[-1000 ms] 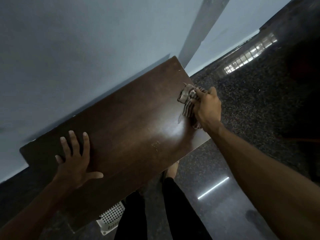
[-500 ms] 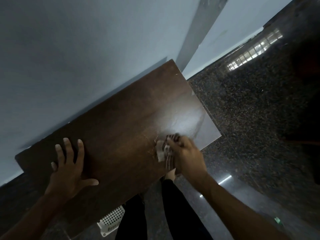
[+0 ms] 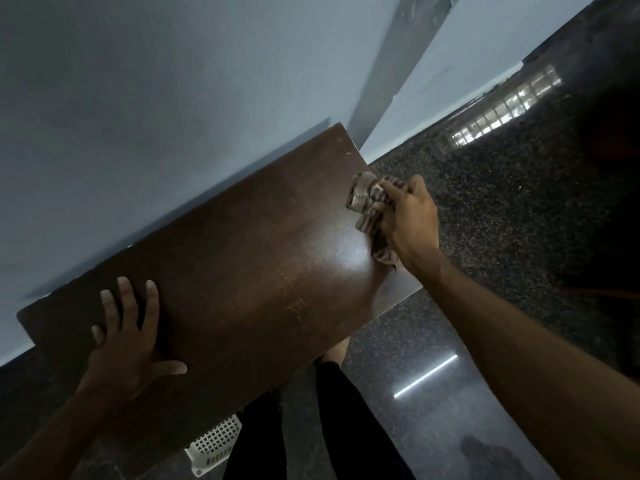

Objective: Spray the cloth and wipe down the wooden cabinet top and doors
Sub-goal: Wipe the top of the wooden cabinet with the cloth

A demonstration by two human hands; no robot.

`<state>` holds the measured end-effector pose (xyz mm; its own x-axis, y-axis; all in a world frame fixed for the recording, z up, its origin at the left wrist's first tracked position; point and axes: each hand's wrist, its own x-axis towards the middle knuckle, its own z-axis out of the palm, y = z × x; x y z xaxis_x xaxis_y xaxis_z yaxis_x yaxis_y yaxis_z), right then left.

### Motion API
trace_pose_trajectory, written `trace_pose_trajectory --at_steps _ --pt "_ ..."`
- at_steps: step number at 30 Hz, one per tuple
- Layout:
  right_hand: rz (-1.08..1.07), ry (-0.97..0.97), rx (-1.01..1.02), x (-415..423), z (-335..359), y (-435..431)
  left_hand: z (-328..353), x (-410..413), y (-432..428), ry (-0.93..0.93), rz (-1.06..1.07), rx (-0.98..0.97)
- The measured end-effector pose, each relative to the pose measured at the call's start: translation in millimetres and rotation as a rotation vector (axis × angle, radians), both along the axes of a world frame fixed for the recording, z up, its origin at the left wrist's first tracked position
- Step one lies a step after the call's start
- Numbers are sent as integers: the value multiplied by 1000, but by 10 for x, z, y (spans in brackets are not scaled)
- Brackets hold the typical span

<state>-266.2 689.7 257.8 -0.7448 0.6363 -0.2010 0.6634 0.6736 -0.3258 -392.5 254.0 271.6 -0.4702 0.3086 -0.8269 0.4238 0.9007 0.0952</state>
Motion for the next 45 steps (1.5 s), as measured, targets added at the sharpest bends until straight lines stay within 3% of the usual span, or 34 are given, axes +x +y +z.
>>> trace_pose_trajectory --at_steps 8,11,13,21,28,35,41,44,45 --pt "-14 -127 13 1467 50 -177 -43 10 -53 8 -30 27" --pt "-97 -133 -70 1334 37 -155 -58 -3 -51 8 -41 9" --pt "-190 -7 -107 1049 131 -187 -58 -1 -32 9 -38 -2" --pt "79 84 82 -130 68 -85 -66 19 -37 25 -40 7" --pt "37 54 -57 573 -7 -160 -74 8 -77 29 -55 25" --pt "-182 53 -151 1274 45 -661 -73 21 -43 33 -62 24" --pt "-49 101 -298 1195 -34 -1628 -70 20 -31 41 -66 6" --pt "137 0 -264 1221 -71 -1702 -64 31 -26 47 -59 2" --pt "122 -2 -337 1227 -58 -1649 -63 31 -25 52 -59 1"
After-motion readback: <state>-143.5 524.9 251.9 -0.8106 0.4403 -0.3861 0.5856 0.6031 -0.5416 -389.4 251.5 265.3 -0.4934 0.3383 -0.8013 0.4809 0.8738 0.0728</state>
